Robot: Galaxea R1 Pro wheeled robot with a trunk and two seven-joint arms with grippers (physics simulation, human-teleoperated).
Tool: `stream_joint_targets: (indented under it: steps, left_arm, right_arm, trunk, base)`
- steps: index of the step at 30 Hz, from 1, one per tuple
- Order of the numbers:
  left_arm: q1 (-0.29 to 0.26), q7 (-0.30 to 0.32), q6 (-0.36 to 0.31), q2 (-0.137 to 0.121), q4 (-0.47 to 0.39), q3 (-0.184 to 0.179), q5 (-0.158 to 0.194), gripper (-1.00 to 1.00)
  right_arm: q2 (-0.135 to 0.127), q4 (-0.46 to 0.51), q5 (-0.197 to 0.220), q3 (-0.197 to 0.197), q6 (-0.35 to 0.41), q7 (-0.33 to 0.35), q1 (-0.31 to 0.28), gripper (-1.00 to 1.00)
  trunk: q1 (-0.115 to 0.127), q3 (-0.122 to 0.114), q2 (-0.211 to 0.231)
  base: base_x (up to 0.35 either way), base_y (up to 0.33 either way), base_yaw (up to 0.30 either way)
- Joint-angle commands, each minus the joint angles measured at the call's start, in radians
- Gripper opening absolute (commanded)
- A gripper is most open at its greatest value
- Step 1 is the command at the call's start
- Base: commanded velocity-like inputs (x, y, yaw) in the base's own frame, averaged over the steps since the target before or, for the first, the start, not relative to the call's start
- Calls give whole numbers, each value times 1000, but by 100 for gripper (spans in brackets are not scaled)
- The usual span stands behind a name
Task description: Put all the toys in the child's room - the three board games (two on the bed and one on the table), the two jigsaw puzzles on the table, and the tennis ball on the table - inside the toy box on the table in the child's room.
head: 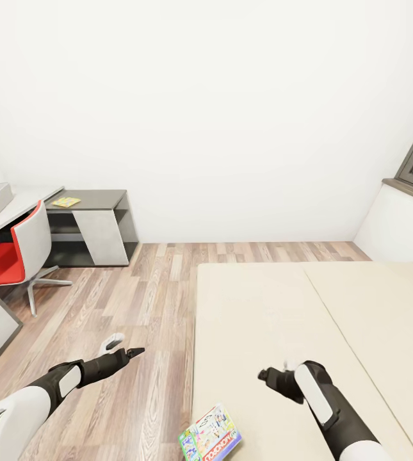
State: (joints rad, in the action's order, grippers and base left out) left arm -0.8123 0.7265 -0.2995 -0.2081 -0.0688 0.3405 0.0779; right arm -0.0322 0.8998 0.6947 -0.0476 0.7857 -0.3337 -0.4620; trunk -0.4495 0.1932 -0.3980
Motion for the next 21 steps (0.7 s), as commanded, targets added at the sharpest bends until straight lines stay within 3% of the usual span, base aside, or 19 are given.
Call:
stream_joint_targets:
  steps: [1, 14, 16, 21]
  left_arm:
    - [-1, 2, -10, 0, 0, 0, 8, 100]
    - [-1, 1, -9, 0, 0, 0, 8, 100]
    - [-1, 1, -9, 1, 0, 0, 8, 100]
    - [-1, 1, -9, 1, 0, 0, 8, 100]
  right_arm:
    - [-1, -22, 9, -4, -5, -10, -5, 100]
    - [-11, -143, 2, -12, -99, 37, -30, 100]
    - [-24, -157, 2, -14, -102, 71, -30, 100]
    - [-62, -172, -4, -19, -105, 257, -30, 100]
  trunk:
    - [-1, 2, -2]
    - [-1, 2, -2]
    - [-1, 2, -2]
    - [-1, 2, -2]
  base:
    - [0, 0, 0]
    - [0, 0, 0]
    - [0, 0, 0]
    - [0, 0, 0]
